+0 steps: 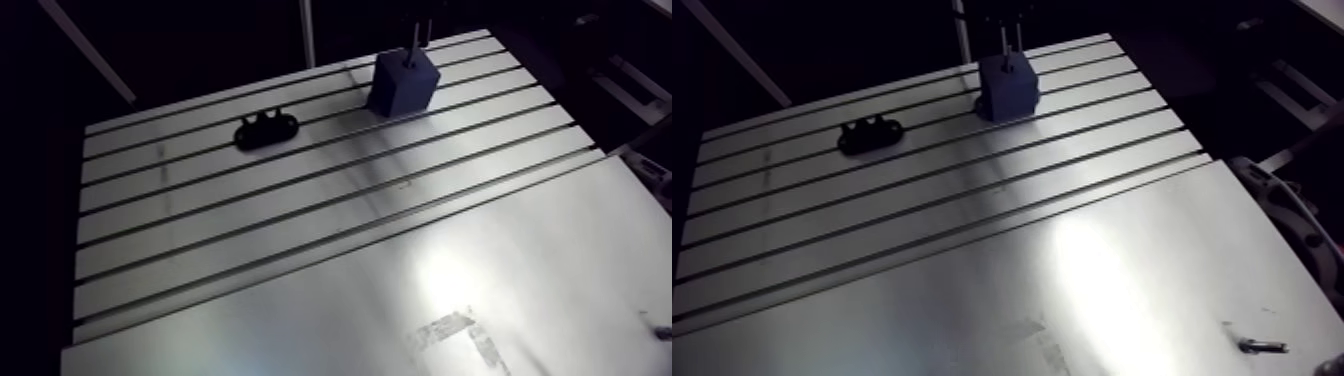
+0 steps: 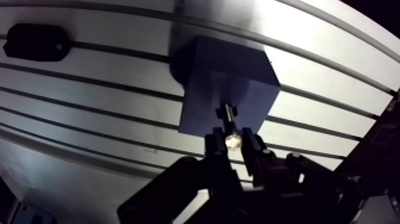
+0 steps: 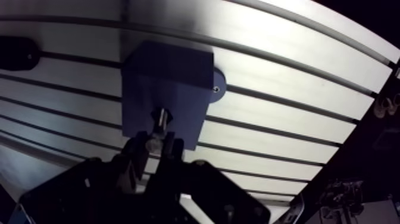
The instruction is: Pick up the M10 bolt and insert it into the hex recess until seated.
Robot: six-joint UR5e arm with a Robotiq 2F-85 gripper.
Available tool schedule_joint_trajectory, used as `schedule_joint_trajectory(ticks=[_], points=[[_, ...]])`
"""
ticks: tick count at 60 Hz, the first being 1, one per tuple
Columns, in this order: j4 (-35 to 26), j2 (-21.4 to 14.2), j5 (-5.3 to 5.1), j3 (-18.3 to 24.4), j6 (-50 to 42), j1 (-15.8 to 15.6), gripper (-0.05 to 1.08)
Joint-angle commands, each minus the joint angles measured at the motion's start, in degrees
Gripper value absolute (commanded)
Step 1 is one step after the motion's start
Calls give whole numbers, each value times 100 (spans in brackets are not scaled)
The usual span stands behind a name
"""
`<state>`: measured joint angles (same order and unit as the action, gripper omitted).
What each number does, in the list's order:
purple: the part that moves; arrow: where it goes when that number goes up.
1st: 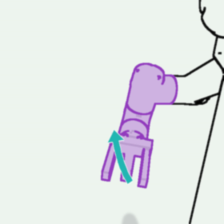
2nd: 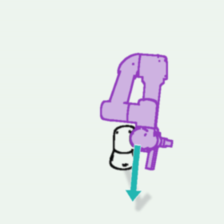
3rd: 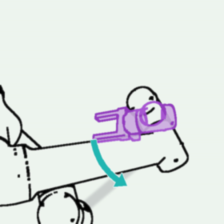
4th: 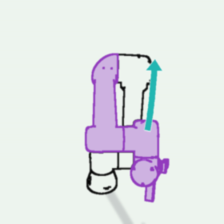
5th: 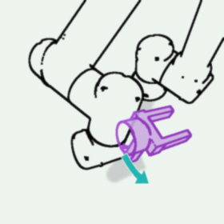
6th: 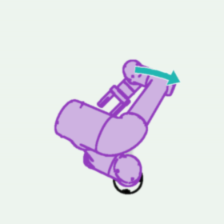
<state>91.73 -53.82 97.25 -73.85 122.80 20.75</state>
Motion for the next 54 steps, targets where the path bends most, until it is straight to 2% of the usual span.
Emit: schedule_joint_trajectory(ticks=[1, 54], points=[[24, 0, 0, -2, -5, 0, 78], [33, 17, 0, -46, 4, -9, 78]])
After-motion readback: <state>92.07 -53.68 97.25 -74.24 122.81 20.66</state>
